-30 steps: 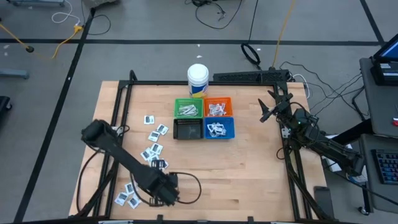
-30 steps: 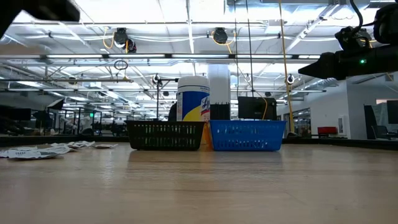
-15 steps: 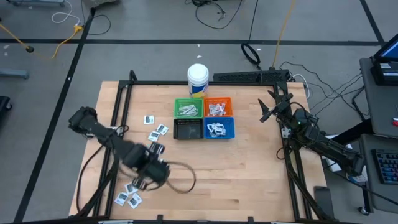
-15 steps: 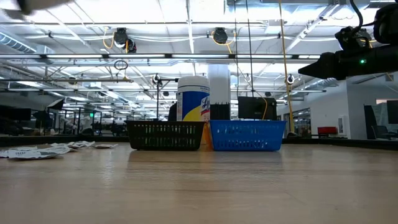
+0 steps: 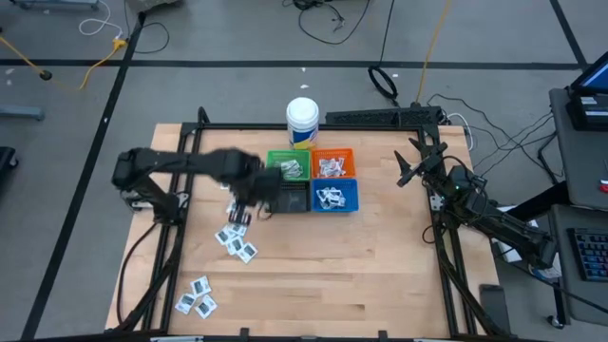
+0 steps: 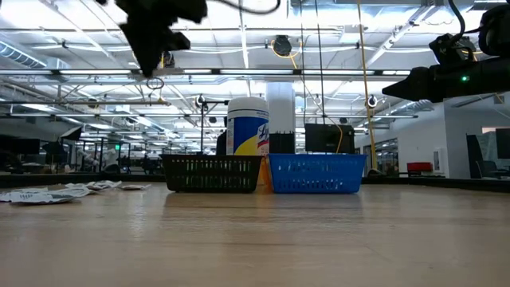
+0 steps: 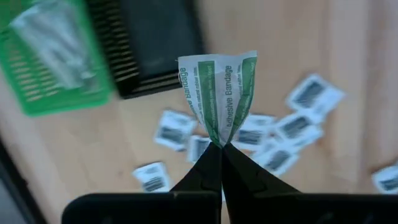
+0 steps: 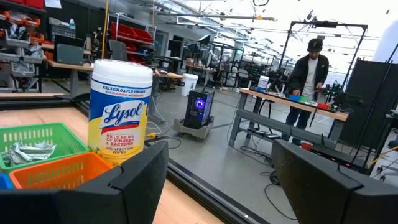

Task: Pick & Place First Aid Supplies
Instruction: Put the green bandage pad into the green basket

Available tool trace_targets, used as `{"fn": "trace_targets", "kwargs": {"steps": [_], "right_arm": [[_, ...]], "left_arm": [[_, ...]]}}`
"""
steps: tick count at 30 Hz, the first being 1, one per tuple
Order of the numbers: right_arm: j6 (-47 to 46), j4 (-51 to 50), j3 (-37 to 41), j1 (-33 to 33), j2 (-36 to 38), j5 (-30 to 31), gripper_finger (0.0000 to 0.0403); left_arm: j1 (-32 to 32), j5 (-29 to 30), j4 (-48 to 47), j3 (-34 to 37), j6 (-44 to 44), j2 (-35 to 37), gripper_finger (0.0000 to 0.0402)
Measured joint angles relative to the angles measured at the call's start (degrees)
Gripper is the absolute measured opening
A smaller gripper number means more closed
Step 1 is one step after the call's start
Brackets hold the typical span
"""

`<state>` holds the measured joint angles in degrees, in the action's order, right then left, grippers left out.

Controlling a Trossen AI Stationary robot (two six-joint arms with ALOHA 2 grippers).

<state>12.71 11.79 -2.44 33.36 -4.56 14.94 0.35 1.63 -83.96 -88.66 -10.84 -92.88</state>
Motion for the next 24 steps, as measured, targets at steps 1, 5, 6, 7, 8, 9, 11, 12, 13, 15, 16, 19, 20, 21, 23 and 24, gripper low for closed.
{"fn": "trace_targets", "kwargs": {"steps": [1, 5, 6, 7, 8, 9, 11, 12, 13, 15, 16, 19, 20, 21, 23, 24], "right_arm": [[0.0, 0.0, 0.0, 0.0, 0.0, 0.0, 0.0279], [0.0, 0.0, 0.0, 0.0, 0.0, 0.0, 0.0279], [0.0, 0.0, 0.0, 0.0, 0.0, 0.0, 0.0279], [0.0, 0.0, 0.0, 0.0, 0.0, 0.0, 0.0279], [0.0, 0.0, 0.0, 0.0, 0.0, 0.0, 0.0279], [0.0, 0.0, 0.0, 0.0, 0.0, 0.0, 0.0279], [0.0, 0.0, 0.0, 0.0, 0.0, 0.0, 0.0279], [0.0, 0.0, 0.0, 0.0, 0.0, 0.0, 0.0279], [0.0, 0.0, 0.0, 0.0, 0.0, 0.0, 0.0279], [0.0, 0.0, 0.0, 0.0, 0.0, 0.0, 0.0279], [0.0, 0.0, 0.0, 0.0, 0.0, 0.0, 0.0279], [0.0, 0.0, 0.0, 0.0, 0.0, 0.0, 0.0279], [0.0, 0.0, 0.0, 0.0, 0.0, 0.0, 0.0279], [0.0, 0.0, 0.0, 0.0, 0.0, 0.0, 0.0279], [0.0, 0.0, 0.0, 0.0, 0.0, 0.0, 0.0279], [0.0, 0.0, 0.0, 0.0, 0.0, 0.0, 0.0279]], "left_arm": [[2.3, 0.0, 0.0, 0.0, -1.7, 0.0, 0.0001], [11.4, 0.0, 0.2, 0.0, -8.5, 0.0, 0.0001], [13.5, 0.0, 0.4, 0.0, -10.2, 0.0, 0.0001], [15.7, 0.0, 0.6, 0.0, -11.8, 0.0, 0.0001], [17.8, 0.0, 1.1, 0.0, -13.2, 0.0, 0.0001], [19.7, 0.0, 1.5, 0.0, -14.6, 0.0, 0.0001], [23.4, 0.1, 2.3, 0.0, -17.2, 0.0, 0.0001], [25.0, 0.1, 2.6, 0.0, -18.4, 0.0, 0.0000], [26.2, 0.2, 3.1, 0.0, -19.3, 0.0, 0.0001], [27.7, 0.2, 5.1, 0.0, -20.3, 0.0, 0.0000], [27.9, 0.2, 6.8, 0.0, -20.7, -0.1, 0.0000], [27.2, 0.1, 12.8, -0.1, -21.1, -1.9, 0.0000], [27.1, -0.1, 14.7, -0.1, -21.0, -2.8, 0.0000], [26.8, -0.1, 16.7, -0.1, -21.0, -3.5, 0.0000], [26.8, 0.0, 19.5, -0.1, -20.5, -5.0, 0.0000], [26.8, 0.0, 20.7, -0.1, -20.2, -5.8, 0.0000]]}}
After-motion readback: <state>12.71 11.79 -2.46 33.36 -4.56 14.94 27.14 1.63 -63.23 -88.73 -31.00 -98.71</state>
